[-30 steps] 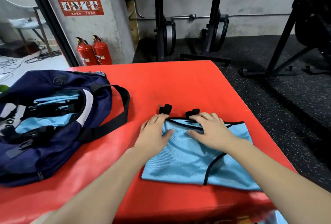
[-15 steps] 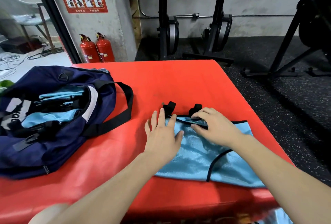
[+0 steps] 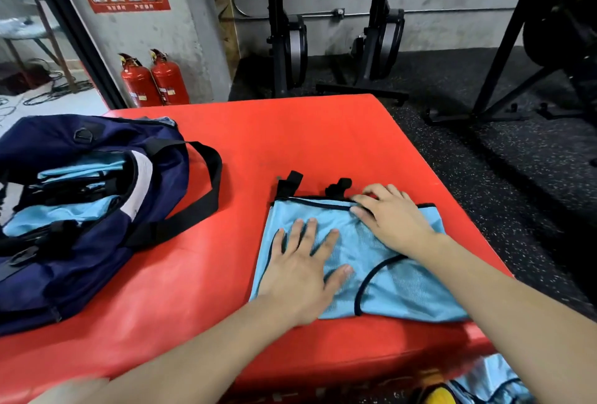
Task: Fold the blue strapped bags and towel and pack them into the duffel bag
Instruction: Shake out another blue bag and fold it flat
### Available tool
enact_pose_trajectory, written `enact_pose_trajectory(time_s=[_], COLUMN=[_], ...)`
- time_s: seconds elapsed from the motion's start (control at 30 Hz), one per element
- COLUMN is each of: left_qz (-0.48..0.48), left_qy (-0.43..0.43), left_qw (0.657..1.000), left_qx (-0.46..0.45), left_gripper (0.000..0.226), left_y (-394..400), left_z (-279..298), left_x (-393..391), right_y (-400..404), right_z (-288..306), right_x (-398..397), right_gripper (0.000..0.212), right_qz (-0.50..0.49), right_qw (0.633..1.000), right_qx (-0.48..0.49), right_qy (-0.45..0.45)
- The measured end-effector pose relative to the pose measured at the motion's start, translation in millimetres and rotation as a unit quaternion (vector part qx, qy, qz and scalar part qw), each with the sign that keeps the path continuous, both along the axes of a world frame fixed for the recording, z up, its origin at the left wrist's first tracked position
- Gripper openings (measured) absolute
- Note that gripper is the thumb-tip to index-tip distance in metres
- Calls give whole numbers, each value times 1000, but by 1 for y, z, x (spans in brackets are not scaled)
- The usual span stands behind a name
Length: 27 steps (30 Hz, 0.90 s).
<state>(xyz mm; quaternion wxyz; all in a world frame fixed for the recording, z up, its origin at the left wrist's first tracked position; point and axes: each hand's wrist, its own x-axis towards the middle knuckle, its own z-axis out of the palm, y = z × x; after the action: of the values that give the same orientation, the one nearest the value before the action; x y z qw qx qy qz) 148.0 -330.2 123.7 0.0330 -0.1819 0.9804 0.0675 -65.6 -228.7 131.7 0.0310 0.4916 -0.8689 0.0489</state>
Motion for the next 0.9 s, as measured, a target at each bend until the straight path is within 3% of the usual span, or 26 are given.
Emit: enact_pose_trajectory(time_s=[0.17, 0.3, 0.5, 0.6, 0.73, 0.9], left_qz=[-68, -63, 150, 183, 143, -7], left_qy=[-2, 20, 14, 9, 3, -20], left_qw=[997, 998, 987, 982, 990, 1000], left_qx=[-27, -10, 60, 46, 18, -23], left_gripper=[73, 72, 80, 85, 84, 83], left_y=[-37, -45, -8, 1, -18, -71], left_z=[2, 4, 8, 5, 2, 4], left_x=[-10, -10, -15, -17, -37, -80], right_y=[9, 17, 27, 29, 32, 46], right_z=[2, 7, 14, 15, 18, 22], right_x=[-4, -7, -16, -18, -19, -25], right_gripper=[46, 46, 59, 60, 52, 44], right_qz=[-34, -52, -67, -50, -57, -97], right_qw=[999, 997, 994, 995, 996, 994], right_qx=[-24, -46, -40, -22, -7, 17], right_qy=[-29, -46, -75, -83, -70, -55])
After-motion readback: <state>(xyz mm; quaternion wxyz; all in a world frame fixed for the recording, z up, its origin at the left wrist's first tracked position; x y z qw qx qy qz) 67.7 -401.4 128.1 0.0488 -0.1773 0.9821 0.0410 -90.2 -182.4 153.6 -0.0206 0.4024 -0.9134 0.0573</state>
